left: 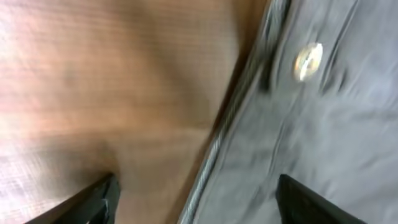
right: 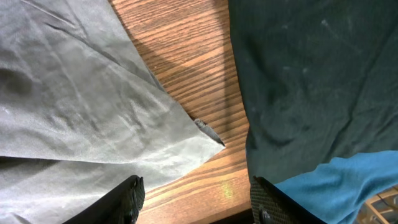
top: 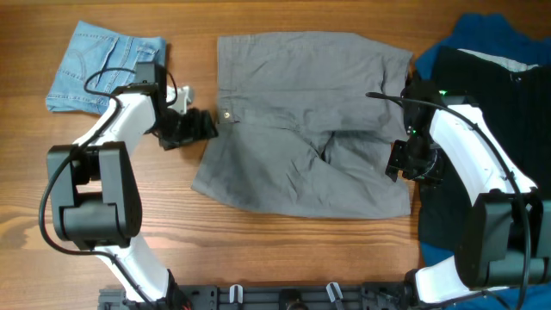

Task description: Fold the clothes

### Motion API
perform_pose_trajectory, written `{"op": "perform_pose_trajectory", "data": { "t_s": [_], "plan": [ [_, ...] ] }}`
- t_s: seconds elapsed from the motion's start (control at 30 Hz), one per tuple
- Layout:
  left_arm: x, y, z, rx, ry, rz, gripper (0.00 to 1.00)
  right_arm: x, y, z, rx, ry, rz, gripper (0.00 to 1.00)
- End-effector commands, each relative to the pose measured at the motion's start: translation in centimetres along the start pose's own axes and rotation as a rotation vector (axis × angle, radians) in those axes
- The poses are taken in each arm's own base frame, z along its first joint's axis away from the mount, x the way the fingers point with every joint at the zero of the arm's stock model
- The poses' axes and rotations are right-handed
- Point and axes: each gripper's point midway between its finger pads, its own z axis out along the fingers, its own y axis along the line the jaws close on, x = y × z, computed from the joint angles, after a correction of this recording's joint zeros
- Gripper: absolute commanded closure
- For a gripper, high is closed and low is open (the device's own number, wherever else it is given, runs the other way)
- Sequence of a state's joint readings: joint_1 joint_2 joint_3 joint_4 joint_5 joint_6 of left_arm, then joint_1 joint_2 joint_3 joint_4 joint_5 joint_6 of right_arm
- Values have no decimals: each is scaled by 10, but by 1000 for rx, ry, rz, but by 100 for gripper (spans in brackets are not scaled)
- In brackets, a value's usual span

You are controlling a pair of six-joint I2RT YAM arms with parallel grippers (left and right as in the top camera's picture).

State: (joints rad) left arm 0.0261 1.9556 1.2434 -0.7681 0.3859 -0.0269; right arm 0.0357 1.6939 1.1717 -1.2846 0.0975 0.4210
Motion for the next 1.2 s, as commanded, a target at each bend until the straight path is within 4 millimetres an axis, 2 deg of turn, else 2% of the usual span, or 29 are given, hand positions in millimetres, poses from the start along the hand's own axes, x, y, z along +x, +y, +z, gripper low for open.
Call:
{"op": "perform_pose_trajectory", "data": {
  "t_s": [0.0, 0.1, 0.13, 0.23, 0.27, 0.3, 0.33, 0.4, 0.47, 0.6, 0.67, 0.8, 0.9, 0.97, 1.03, 1.17],
  "plan": [
    [21, -6, 2, 1, 59, 79, 22, -4, 2, -6, -15, -26, -1, 41],
    [40, -11, 14, 6, 106, 95, 27, -5, 2, -7, -17, -33, 1, 41],
    [45, -13, 19, 4, 116, 105, 34, -5, 2, -7, -17, -32, 0, 42],
    [57, -3, 32, -62, 132, 114, 81, -6, 3, -7, -19, -35, 1, 42],
    [59, 8, 32, -126, 131, 77, 92, -6, 3, -7, -19, -35, 0, 42],
    [58, 25, 29, -219, 122, 4, 96, -6, 3, -7, -19, -35, 0, 42],
    [57, 48, 22, -341, 98, -98, 96, -6, 2, -7, -18, -36, 0, 42],
    [57, 81, 8, -482, 52, -271, 96, -6, 3, -7, -19, -35, 0, 43],
    [59, 102, -1, -508, 37, -393, 96, -5, 8, -7, -51, -27, -37, 42],
    [66, 142, -19, -504, 20, -582, 96, 1, 50, -7, -285, -8, -219, 42],
    [69, 154, -26, -483, 19, -638, 96, 7, 67, -3, -390, 3, -280, 41],
    [64, 140, -22, -363, 30, -572, 92, 22, 107, 0, -580, -12, -455, 39],
    [56, 129, -25, -331, 24, -496, 83, 14, 129, 3, -601, -82, -457, 39],
    [48, 124, -36, -325, -5, -484, 79, 5, 141, 1, -603, -135, -446, 42],
    [38, 114, -50, -293, -45, -456, 77, -7, 143, 5, -566, -171, -398, 49],
    [14, 84, -85, -186, -174, -376, 63, -26, 155, 10, -577, -230, -398, 60]
  ]
}}
